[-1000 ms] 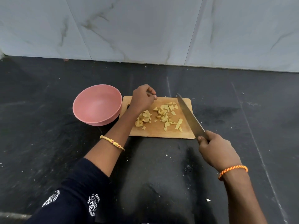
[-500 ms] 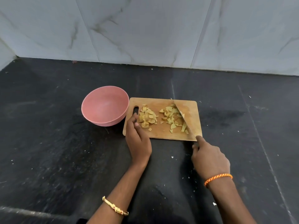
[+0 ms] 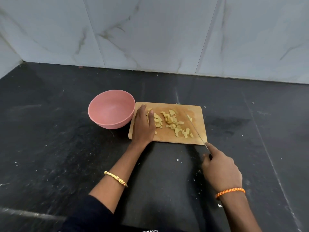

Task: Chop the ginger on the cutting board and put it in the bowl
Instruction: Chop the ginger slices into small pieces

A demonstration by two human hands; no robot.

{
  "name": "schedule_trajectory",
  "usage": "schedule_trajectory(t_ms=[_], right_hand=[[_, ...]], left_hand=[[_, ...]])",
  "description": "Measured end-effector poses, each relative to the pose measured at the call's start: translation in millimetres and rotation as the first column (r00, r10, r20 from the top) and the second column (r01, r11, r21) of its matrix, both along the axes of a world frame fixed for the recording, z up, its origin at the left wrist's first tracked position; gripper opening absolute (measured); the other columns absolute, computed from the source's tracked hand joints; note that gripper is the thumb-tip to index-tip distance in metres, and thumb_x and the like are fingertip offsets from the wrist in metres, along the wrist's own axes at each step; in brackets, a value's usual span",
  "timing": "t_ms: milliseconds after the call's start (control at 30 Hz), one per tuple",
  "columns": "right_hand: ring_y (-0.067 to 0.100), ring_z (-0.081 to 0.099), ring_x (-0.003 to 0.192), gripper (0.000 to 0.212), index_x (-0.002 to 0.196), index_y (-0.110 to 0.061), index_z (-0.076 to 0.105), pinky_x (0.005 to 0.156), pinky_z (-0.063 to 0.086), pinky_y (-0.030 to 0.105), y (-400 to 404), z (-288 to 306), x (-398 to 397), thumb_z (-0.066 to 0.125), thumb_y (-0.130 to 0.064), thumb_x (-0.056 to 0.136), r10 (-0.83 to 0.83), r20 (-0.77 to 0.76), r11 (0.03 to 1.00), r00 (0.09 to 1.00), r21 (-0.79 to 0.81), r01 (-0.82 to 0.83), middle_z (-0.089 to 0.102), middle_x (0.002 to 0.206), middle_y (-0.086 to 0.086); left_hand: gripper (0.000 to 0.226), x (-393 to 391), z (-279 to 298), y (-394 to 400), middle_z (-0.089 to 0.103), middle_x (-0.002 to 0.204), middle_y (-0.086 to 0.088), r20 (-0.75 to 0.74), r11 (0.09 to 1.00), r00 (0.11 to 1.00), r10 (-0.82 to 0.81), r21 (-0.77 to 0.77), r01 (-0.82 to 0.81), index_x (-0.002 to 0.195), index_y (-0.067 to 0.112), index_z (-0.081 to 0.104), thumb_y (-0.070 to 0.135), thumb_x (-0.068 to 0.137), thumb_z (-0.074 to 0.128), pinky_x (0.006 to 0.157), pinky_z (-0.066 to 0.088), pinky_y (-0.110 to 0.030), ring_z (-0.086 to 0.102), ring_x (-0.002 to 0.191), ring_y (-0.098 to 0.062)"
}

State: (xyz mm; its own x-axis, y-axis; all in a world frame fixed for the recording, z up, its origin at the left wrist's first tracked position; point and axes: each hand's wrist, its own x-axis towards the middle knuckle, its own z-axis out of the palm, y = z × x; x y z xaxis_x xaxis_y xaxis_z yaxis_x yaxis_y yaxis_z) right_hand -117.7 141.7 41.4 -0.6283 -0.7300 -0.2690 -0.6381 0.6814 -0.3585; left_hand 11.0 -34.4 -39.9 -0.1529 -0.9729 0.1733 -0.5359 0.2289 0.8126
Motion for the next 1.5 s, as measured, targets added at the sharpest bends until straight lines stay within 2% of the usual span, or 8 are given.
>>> schedule_trajectory(t_ms=[200, 400, 733, 900, 1067, 1200, 1333, 1500], right_hand=[[0.032, 0.06, 0.104, 0.045, 0.144, -0.031, 0.034, 0.082, 0.051, 0.038, 17.8, -9.7, 4.2, 0.035, -0.026, 0.099, -0.078, 0.026, 0.995, 0.997, 0.07, 0.076, 0.062, 0.118, 0.012], [0.033, 0.061, 0.102, 0.043, 0.141, -0.028, 0.035, 0.082, 0.048, 0.036, 5.4, -17.2, 32.6, 0.035, -0.023, 0.099, -0.048, 0.121, 0.998, 0.991, 0.033, 0.045, 0.062, 0.112, 0.013], [0.035, 0.059, 0.104, 0.035, 0.128, -0.029, 0.053, 0.085, 0.048, 0.035, -21.4, -17.6, 32.5, 0.044, -0.023, 0.095, -0.08, 0.233, 0.991, 0.969, -0.088, 0.102, 0.064, 0.113, 0.013], [0.032, 0.063, 0.094, 0.032, 0.124, -0.029, 0.054, 0.081, 0.053, 0.038, -33.7, -17.7, 17.1, 0.041, -0.024, 0.095, -0.033, 0.12, 0.998, 0.992, -0.041, 0.038, 0.065, 0.106, 0.012], [0.03, 0.063, 0.097, 0.041, 0.131, -0.032, 0.05, 0.085, 0.054, 0.04, -34.8, -8.5, 6.5, 0.042, -0.019, 0.093, 0.056, 0.09, 0.995, 0.994, 0.073, -0.063, 0.063, 0.111, 0.012], [0.023, 0.065, 0.088, 0.041, 0.134, -0.033, 0.049, 0.083, 0.055, 0.038, -26.5, 2.1, -9.3, 0.046, -0.023, 0.094, 0.061, 0.095, 0.992, 0.994, 0.103, -0.071, 0.065, 0.103, 0.006], [0.009, 0.055, 0.067, 0.034, 0.129, -0.027, 0.053, 0.059, 0.045, 0.02, -29.9, -4.0, -16.8, 0.048, -0.02, 0.097, 0.015, 0.325, 1.0, 0.945, -0.007, -0.014, 0.059, 0.089, 0.0], [0.007, 0.032, 0.034, 0.014, 0.105, -0.009, 0.059, 0.032, 0.028, 0.019, -26.8, -15.5, -17.1, 0.049, -0.014, 0.097, -0.111, 0.771, 0.974, 0.627, -0.043, 0.224, 0.043, 0.056, 0.001]], left_hand=[[0.06, -12.4, -3.7, -10.8, 0.033, 0.15, -0.011, 0.202, 0.996, 0.976, -0.084, 0.004, 0.085, 0.143, 0.008, 0.029, 0.048, 0.098, 0.025, 0.116, 0.016, -0.036, 0.025, 0.14, -0.023], [0.051, -38.4, -2.3, 0.1, 0.039, 0.146, -0.01, 0.15, 0.998, 0.987, -0.063, -0.019, 0.066, 0.14, 0.007, 0.036, 0.039, 0.101, 0.025, 0.113, 0.02, -0.034, 0.031, 0.136, -0.022], [0.039, -30.6, 14.6, -4.7, 0.049, 0.138, -0.003, -0.457, 0.985, 0.889, 0.024, 0.162, 0.056, 0.135, 0.01, 0.046, 0.022, 0.103, 0.028, 0.104, 0.032, -0.02, 0.043, 0.129, -0.013], [0.065, 2.6, 4.1, 12.1, 0.021, 0.155, -0.001, -0.119, 0.959, 0.956, -0.267, 0.064, 0.276, 0.147, 0.017, 0.022, 0.043, 0.09, 0.041, 0.117, 0.016, -0.03, 0.016, 0.143, -0.012], [0.132, 6.8, -3.8, 19.2, -0.027, 0.154, -0.001, 0.426, 0.903, 0.823, -0.376, -0.033, 0.429, 0.145, 0.016, -0.022, 0.081, 0.061, 0.056, 0.116, -0.013, -0.035, -0.027, 0.14, -0.013], [0.146, -3.4, -5.0, 20.5, -0.026, 0.154, -0.005, 0.462, 0.929, 0.83, -0.313, -0.034, 0.369, 0.144, 0.015, -0.025, 0.091, 0.046, 0.052, 0.118, -0.01, -0.039, -0.026, 0.141, -0.018], [0.142, -15.3, -0.6, 9.4, -0.017, 0.156, -0.009, 0.43, 0.945, 0.862, -0.268, -0.057, 0.322, 0.145, 0.014, -0.021, 0.086, 0.051, 0.057, 0.118, -0.005, -0.042, -0.018, 0.144, -0.022], [0.128, -14.0, 0.3, -8.1, -0.015, 0.157, -0.007, 0.464, 0.928, 0.842, -0.277, -0.096, 0.359, 0.147, 0.016, -0.015, 0.084, 0.06, 0.051, 0.118, -0.007, -0.043, -0.016, 0.144, -0.019]])
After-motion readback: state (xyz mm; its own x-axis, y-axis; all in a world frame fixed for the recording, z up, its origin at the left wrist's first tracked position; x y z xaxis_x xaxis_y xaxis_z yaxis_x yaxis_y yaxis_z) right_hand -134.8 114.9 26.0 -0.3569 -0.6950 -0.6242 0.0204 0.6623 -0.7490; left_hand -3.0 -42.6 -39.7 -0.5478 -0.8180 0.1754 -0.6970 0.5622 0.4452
